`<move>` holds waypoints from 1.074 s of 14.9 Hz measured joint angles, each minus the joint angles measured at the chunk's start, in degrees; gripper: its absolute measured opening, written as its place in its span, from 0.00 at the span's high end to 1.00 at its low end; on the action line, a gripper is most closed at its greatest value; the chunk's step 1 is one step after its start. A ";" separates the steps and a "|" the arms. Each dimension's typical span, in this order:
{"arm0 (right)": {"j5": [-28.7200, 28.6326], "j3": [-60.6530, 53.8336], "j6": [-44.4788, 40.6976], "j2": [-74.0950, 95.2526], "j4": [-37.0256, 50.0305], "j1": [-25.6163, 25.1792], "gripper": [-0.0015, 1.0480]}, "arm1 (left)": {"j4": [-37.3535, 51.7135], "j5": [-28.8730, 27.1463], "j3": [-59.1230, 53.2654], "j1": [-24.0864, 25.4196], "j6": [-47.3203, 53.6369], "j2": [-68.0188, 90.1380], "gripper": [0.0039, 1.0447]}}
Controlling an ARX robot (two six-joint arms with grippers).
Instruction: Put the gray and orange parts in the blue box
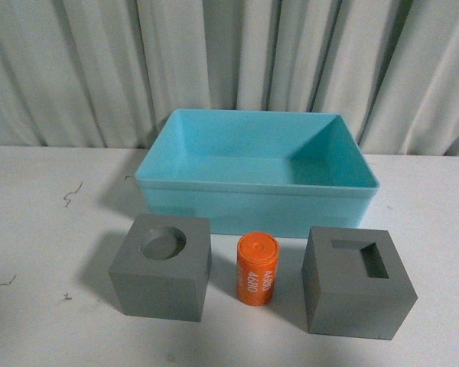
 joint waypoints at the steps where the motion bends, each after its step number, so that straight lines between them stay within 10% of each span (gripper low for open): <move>1: 0.00 0.00 0.00 0.00 0.00 0.00 0.06 | 0.00 0.00 0.00 0.00 0.00 0.00 0.06; 16: 0.00 0.00 0.00 0.00 0.00 0.00 0.06 | 0.00 0.00 0.00 0.00 0.00 0.00 0.06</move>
